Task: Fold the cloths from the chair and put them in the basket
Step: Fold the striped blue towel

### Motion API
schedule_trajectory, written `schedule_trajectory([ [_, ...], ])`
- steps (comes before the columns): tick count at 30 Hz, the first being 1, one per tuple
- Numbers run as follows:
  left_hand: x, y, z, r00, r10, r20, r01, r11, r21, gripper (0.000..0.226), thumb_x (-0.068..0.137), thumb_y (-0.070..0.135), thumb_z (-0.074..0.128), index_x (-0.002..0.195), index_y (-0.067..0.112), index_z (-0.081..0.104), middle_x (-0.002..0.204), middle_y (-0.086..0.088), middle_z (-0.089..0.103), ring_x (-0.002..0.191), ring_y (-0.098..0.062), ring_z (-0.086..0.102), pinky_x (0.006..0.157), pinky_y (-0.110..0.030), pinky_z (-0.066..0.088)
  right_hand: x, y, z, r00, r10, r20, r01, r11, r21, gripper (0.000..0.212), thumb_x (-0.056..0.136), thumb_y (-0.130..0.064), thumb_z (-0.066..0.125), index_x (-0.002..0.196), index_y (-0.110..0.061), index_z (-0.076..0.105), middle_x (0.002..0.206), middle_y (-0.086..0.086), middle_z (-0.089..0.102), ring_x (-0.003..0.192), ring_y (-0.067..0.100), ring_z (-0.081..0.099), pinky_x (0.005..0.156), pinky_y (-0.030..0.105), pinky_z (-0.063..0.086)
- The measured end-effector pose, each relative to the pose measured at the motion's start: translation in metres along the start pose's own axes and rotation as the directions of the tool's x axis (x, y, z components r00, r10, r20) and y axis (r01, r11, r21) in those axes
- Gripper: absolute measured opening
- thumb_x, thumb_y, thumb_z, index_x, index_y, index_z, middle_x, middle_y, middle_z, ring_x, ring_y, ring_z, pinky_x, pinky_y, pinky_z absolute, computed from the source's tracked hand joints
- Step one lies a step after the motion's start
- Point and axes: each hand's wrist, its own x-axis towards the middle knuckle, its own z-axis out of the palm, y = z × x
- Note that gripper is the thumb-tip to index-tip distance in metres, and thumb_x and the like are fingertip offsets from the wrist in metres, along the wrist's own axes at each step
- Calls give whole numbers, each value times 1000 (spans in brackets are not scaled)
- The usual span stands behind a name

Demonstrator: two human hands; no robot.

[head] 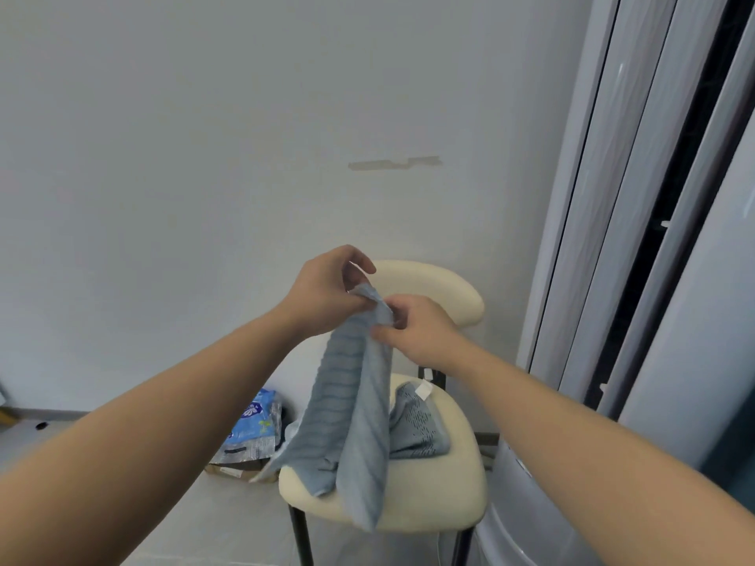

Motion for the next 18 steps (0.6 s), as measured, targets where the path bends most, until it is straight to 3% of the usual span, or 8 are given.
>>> schedule_trajectory([
  [3,-7,-11,0,994,-102,-38,95,982,-161,43,69,3,84,103,22,66,85,3,75,75,-12,70,75,-34,59,4,3,9,994,46,-99,-46,999,4,6,84,-23,73,85,-19,69,84,2,73,83,24,69,80,48,57],
  [6,-18,-22,4,975,-222,16,216,926,-311,47,64,15,88,105,24,69,90,5,71,73,-6,66,69,-24,55,5,0,10,987,71,-141,-64,996,58,11,83,-21,74,81,-16,65,84,5,72,73,19,62,69,40,55],
  [9,-29,-33,15,958,-247,145,277,930,-243,17,80,14,84,95,13,75,75,13,68,65,-1,58,59,-17,47,4,-4,8,989,58,-133,-35,985,167,14,85,-14,72,79,-22,64,84,-1,69,72,15,59,64,32,48],
  [12,-33,-40,24,962,-263,75,273,939,-208,12,87,12,75,89,2,69,65,13,60,54,2,47,51,-15,38,4,-5,3,979,72,-190,-50,992,119,13,80,-6,65,78,-19,63,81,0,67,72,15,57,66,31,47],
  [15,-36,-35,29,982,-185,33,187,978,-90,5,88,11,69,92,9,67,76,7,67,58,3,48,53,-12,39,2,-10,-3,967,119,-226,-104,992,78,19,77,0,56,73,-18,58,70,-5,59,65,11,48,59,26,39],
  [18,-37,-27,35,993,-122,2,122,993,-4,8,87,13,64,93,19,64,85,4,71,67,-3,54,61,-16,42,1,-12,-8,970,141,-199,-109,981,162,25,76,6,52,74,-18,60,69,-7,60,63,9,48,57,24,39],
])
